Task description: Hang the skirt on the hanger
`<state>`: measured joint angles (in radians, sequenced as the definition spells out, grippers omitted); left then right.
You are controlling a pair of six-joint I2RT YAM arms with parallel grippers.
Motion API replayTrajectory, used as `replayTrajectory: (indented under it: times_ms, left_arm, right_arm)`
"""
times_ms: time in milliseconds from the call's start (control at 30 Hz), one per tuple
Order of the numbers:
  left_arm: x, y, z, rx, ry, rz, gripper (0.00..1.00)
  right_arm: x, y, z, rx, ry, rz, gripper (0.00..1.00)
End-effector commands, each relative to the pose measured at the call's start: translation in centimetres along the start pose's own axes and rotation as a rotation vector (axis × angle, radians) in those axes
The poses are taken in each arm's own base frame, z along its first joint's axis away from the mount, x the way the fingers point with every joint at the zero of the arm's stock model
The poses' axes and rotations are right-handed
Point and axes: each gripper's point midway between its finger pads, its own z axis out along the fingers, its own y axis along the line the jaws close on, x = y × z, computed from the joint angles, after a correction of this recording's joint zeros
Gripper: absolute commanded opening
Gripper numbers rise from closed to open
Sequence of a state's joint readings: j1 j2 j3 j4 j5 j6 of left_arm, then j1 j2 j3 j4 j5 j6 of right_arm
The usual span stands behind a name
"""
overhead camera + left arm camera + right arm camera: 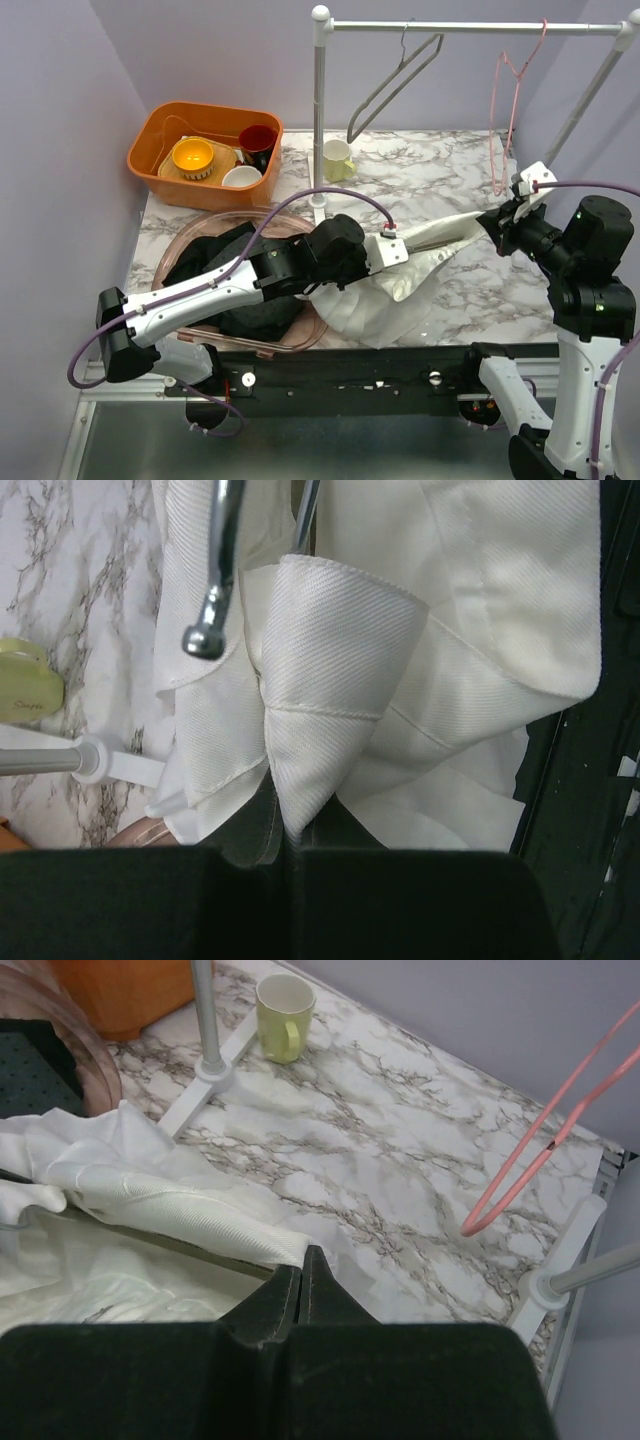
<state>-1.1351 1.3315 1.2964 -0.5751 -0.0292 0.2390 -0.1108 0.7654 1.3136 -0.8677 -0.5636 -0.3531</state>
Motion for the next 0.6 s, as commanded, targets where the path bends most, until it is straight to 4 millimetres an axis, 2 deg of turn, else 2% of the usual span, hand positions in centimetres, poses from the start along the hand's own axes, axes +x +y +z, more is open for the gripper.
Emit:
replayTrajectory:
  times_ms: [0,133,200,267,300,333,400,433,567]
  left_arm:
    - [5.2,1.1,-0.4,-0.094,0.248,0.037,0.0]
    - [5.6,1.8,0.0,-0.15,0.277,0.042,0.0]
    - [4.8,1.5,-0.1,-0.135,0.233,0.027,0.0]
    - [3.2,1.3,-0.1,-0.124,0.149,0.002,0.0]
    - [2.4,1.3,-0.6,-0.119,0.11,-0.007,0.0]
    - [1.4,1.4,-0.7,-0.123,0.069,-0.022,0.0]
    - [0.1,1.2,-1.3,-0.114,0.012,-0.041,0.0]
    - [-1.0,1.2,-1.3,-0.102,-0.037,-0.05,0.0]
    - [-3.5,1.0,-1.7,-0.09,-0.152,-0.098,0.0]
  right_arm:
    - [-3.1,0.5,-2.5,0.03,-0.104,-0.093,0.0]
    - [-3.9,1.3,-4.4,0.052,-0.128,-0.13,0.01]
    - [-4.0,1.8,-5.0,0.041,-0.122,-0.138,0.01]
    - [-2.4,2.8,-4.9,-0.013,-0.082,-0.157,0.01]
    - [-1.0,4.2,-4.3,-0.102,-0.06,-0.147,0.01]
    - [1.1,5.6,-4.2,-0.192,-0.006,-0.18,0.01]
    - [3.3,8.3,-4.0,-0.361,0.01,-0.184,0.0]
    - [5.9,9.5,-4.0,-0.447,0.063,-0.191,0.01]
    - [9.4,12.0,-4.3,-0.601,0.081,-0.219,0.01]
